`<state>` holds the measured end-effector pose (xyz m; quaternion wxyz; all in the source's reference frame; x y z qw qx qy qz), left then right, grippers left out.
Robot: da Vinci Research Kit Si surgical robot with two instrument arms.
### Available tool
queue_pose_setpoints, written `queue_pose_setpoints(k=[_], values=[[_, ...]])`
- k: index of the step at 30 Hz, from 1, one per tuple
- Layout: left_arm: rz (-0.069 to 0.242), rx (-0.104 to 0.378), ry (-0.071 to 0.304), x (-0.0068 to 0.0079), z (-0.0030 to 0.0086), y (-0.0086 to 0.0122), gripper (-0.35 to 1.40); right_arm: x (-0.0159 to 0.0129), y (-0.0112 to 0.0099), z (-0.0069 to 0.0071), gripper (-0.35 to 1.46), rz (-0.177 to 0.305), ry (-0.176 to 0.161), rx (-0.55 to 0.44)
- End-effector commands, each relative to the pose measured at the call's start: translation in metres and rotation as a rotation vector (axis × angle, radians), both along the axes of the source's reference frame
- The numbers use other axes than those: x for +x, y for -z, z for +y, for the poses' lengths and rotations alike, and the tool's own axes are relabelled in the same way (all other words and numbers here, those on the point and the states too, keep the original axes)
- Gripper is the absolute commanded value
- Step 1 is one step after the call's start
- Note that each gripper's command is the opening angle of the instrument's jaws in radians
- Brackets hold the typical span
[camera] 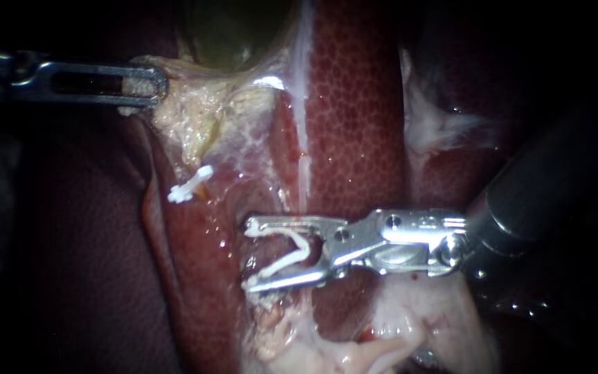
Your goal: Clipping second clip right tube
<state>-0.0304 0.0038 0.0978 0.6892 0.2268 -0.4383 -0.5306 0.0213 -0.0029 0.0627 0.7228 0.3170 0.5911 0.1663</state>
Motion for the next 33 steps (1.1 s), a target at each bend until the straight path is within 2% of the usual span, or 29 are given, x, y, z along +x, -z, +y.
queue_pose_setpoints(k=[1, 9, 14, 24, 33], values=[[0.000, 0.000, 0.000, 0.0000, 0.0000, 0.0000, -0.35, 0.0000, 0.0000, 0.0000, 0.58, 0.000, 0.000, 0.000], [0.000, 0.000, 0.000, 0.0000, -0.0001, 0.0000, -0.35, -0.0005, -0.0002, -0.0001, 0.58, 0.001, 0.002, -0.001], [0.001, 0.000, 0.000, 0.0000, -0.0001, 0.0001, -0.35, -0.0018, -0.0005, 0.0000, 0.58, 0.006, 0.010, 0.000], [0.000, 0.000, 0.000, 0.0001, -0.0001, 0.0001, -0.35, -0.0053, -0.0026, 0.0006, 0.58, -0.039, 0.017, 0.011], [0.001, 0.000, 0.000, 0.0002, -0.0002, 0.0002, -0.35, -0.0066, -0.0053, -0.0009, 0.58, -0.093, 0.043, 0.032]])
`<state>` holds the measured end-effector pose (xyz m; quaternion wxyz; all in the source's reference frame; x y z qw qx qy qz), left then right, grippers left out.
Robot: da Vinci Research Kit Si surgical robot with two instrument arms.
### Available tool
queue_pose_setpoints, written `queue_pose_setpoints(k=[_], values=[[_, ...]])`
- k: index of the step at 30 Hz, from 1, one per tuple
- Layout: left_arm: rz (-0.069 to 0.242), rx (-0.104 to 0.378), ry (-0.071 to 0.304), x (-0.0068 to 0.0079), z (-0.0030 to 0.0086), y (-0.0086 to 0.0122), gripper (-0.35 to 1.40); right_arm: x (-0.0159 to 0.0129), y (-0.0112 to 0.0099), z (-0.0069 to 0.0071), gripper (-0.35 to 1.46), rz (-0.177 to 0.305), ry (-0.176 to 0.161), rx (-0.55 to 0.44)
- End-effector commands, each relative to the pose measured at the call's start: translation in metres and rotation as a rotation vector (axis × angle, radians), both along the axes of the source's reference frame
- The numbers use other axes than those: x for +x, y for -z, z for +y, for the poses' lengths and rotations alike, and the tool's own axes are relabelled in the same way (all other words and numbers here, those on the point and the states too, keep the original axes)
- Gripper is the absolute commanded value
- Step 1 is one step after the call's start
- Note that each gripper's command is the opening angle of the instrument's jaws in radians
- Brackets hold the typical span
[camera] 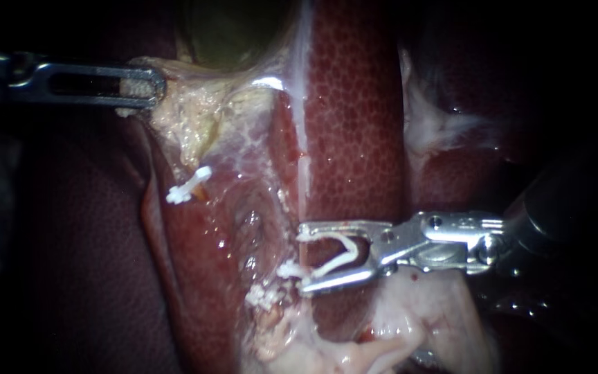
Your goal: Clipping second clip right tube
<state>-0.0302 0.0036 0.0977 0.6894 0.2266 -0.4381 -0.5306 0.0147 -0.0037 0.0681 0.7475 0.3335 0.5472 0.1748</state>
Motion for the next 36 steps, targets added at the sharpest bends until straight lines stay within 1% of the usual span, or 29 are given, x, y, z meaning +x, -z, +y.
queue_pose_setpoints(k=[1, 5, 11, 17, 23, 32, 36], values=[[0.000, 0.000, 0.000, 0.0000, 0.0000, 0.0000, -0.35, -0.0001, -0.0002, -0.0001, 0.58, -0.004, 0.000, 0.003], [0.000, 0.000, 0.000, 0.0000, 0.0000, 0.0001, -0.35, -0.0006, -0.0012, -0.0003, 0.58, -0.030, 0.007, 0.005], [0.000, 0.000, 0.000, 0.0000, -0.0001, 0.0002, -0.35, -0.0011, -0.0024, 0.0000, 0.57, -0.057, -0.007, 0.011], [0.000, 0.000, 0.000, 0.0000, -0.0001, 0.0002, -0.35, -0.0010, -0.0033, 0.0000, 0.56, -0.085, -0.005, 0.007], [0.001, 0.000, 0.001, 0.0000, -0.0001, 0.0002, -0.35, 0.0001, -0.0042, -0.0002, 0.56, -0.095, -0.018, 0.011], [-0.001, -0.001, 0.003, 0.0000, -0.0001, 0.0003, -0.35, 0.0021, -0.0057, -0.0008, 0.56, -0.103, -0.021, 0.040], [-0.001, -0.001, 0.003, 0.0000, -0.0001, 0.0003, -0.35, 0.0029, -0.0062, -0.0011, 0.56, -0.087, -0.030, 0.060]])
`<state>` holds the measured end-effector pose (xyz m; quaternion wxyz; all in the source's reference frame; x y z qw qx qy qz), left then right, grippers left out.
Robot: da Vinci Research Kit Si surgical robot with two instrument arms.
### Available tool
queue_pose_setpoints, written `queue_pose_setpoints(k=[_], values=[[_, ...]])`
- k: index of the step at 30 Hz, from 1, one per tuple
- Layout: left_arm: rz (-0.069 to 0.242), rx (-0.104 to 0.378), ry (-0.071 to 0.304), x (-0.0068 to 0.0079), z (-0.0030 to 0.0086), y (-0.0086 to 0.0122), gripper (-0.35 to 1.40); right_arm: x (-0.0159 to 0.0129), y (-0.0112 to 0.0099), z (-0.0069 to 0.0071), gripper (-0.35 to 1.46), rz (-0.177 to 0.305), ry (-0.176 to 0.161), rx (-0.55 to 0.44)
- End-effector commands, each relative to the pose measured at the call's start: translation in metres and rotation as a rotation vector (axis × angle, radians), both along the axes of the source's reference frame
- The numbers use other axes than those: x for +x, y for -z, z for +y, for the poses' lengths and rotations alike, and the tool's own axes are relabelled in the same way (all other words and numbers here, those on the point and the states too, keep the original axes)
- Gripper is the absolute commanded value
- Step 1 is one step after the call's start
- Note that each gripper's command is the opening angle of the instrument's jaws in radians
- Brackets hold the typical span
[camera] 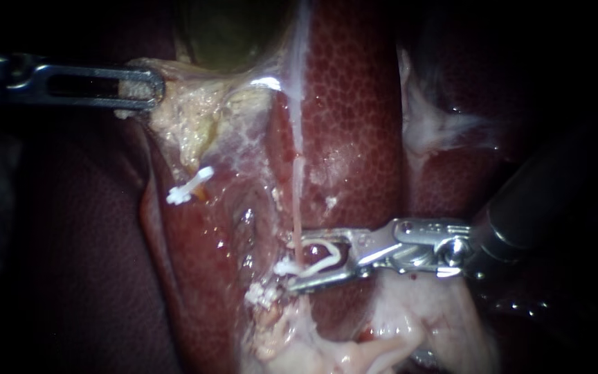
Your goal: Clipping second clip right tube
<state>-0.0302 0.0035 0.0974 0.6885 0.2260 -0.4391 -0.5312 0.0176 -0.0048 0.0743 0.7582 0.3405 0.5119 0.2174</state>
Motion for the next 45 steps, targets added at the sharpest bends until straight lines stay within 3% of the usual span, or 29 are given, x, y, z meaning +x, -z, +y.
queue_pose_setpoints(k=[1, 15, 20, 24, 26, 45], values=[[0.000, 0.000, 0.000, 0.0000, 0.0000, 0.0000, -0.35, 0.0002, 0.0000, 0.0000, 0.56, 0.009, -0.006, 0.005], [0.000, 0.000, 0.001, -0.0001, 0.0000, 0.0000, -0.35, 0.0018, -0.0007, -0.0004, 0.50, 0.036, -0.030, 0.060], [0.000, 0.000, 0.001, -0.0001, 0.0000, 0.0000, -0.35, 0.0015, -0.0007, -0.0004, 0.39, 0.035, -0.030, 0.066], [0.000, 0.000, 0.001, -0.0001, 0.0000, 0.0000, -0.35, 0.0008, -0.0007, -0.0005, 0.10, 0.041, -0.020, 0.069], [0.000, 0.000, 0.001, -0.0001, 0.0000, 0.0000, -0.35, 0.0004, -0.0007, -0.0005, -0.34, 0.050, -0.002, 0.082], [0.000, 0.000, 0.001, -0.0001, 0.0000, 0.0000, -0.35, 0.0001, -0.0007, -0.0007, -0.35, 0.040, 0.016, 0.142]])
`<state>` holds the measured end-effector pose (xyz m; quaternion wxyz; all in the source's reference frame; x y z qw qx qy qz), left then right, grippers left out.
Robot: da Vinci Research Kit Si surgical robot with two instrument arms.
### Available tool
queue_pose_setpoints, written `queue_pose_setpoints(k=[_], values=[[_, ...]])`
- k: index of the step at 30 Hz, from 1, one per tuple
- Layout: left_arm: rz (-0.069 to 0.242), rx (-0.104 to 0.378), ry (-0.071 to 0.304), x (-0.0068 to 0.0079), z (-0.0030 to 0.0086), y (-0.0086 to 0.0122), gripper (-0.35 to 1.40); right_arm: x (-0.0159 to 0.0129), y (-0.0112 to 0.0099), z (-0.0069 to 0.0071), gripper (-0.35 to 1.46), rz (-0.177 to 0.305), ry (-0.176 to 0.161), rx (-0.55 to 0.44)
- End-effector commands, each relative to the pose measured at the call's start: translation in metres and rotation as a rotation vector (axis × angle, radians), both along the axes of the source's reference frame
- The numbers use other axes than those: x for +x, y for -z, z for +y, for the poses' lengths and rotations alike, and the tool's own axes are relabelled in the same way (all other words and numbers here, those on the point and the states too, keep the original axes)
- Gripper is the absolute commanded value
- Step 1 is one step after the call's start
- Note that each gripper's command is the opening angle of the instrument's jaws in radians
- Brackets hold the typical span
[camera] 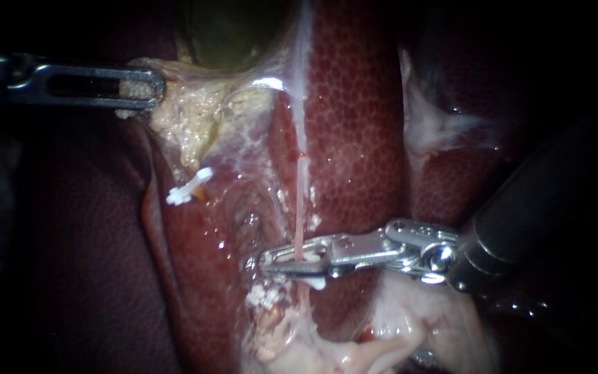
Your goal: Clipping second clip right tube
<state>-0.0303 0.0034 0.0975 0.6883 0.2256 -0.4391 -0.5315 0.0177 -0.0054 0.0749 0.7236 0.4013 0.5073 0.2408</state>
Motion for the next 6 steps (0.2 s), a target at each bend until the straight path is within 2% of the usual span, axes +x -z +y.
queue_pose_setpoints(k=[1, 6], values=[[0.000, 0.000, 0.000, 0.0000, 0.0000, 0.0000, -0.35, 0.0000, -0.0001, -0.0001, -0.35, 0.001, 0.001, 0.000], [0.000, 0.000, 0.000, 0.0000, 0.0000, 0.0000, -0.35, -0.0003, 0.0001, 0.0000, -0.35, 0.001, 0.006, 0.001]])
